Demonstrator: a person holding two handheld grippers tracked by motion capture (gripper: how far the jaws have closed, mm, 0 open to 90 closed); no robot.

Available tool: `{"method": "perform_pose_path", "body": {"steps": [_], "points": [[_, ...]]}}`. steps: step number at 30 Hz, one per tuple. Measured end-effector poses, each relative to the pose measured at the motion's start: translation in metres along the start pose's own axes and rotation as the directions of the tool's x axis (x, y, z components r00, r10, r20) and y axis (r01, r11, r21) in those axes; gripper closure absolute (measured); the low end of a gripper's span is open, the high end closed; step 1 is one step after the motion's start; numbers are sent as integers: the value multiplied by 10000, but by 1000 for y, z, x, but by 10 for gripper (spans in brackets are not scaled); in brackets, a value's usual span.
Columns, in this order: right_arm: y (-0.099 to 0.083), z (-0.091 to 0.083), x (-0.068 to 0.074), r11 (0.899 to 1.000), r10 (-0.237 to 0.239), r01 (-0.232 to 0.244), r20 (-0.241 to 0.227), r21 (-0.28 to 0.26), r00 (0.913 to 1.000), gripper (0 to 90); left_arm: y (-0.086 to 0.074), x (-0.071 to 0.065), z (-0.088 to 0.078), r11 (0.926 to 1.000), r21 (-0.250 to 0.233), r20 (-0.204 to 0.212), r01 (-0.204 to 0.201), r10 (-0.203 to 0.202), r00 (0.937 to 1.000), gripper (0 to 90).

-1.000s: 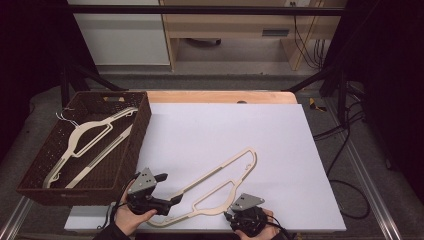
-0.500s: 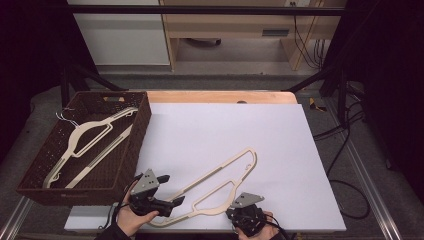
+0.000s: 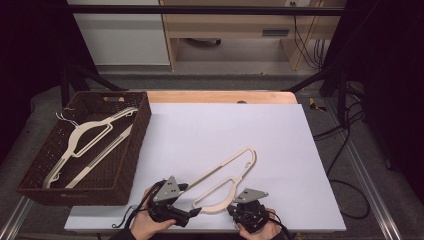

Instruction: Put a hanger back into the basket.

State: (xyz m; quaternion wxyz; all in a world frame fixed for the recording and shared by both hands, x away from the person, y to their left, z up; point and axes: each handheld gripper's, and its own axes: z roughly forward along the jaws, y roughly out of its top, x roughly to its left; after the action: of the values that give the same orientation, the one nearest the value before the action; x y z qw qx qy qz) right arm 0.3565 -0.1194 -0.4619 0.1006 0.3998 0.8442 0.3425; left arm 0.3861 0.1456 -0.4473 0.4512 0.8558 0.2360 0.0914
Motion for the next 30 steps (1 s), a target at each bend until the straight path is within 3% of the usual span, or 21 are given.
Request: {"method": "perform_pose_path", "body": {"steps": [1, 9, 14, 19, 21, 22, 23, 27, 28, 30], "points": [[1, -1, -1, 10000, -27, 27, -14, -6, 10000, 893, 4, -5, 7, 9995, 216, 126, -229, 226, 9997, 157], [6, -7, -1, 9998, -101, 100, -71, -178, 9999, 894, 16, -19, 28, 9944, 742, 579, -757, 715, 9958, 205], [9, -11, -1, 9994, -222, 222, -1, -260, 9998, 894, 21, -22, 51, 9823, 1473, 905, -1161, 1035, 9905, 247], [11, -14, 1, 9994, -158, 160, 61, -293, 9999, 895, 25, -23, 59, 9776, 1654, 912, -1304, 1165, 9890, 316], [12, -16, 0, 9992, -231, 232, 38, -316, 9997, 894, 26, -23, 62, 9734, 1809, 972, -1409, 1248, 9874, 330], [12, -16, 0, 9992, -231, 232, 38, -316, 9997, 894, 27, -22, 63, 9679, 1995, 985, -1530, 1355, 9859, 330], [13, -17, 0, 9991, -300, 301, 45, -309, 9995, 894, 26, -23, 65, 9712, 1939, 922, -1384, 1224, 9882, 360], [15, -18, 0, 9989, -283, 282, -12, -384, 9996, 895, 27, -24, 69, 9669, 2066, 808, -1499, 1359, 9874, 409], [15, -19, 0, 9989, -254, 255, 28, -384, 9997, 895, 27, -24, 70, 9659, 2091, 802, -1528, 1388, 9871, 469], [15, -20, -1, 9988, -283, 285, 45, -409, 9996, 894, 28, -24, 69, 9649, 2121, 744, -1547, 1419, 9871, 501]]}}
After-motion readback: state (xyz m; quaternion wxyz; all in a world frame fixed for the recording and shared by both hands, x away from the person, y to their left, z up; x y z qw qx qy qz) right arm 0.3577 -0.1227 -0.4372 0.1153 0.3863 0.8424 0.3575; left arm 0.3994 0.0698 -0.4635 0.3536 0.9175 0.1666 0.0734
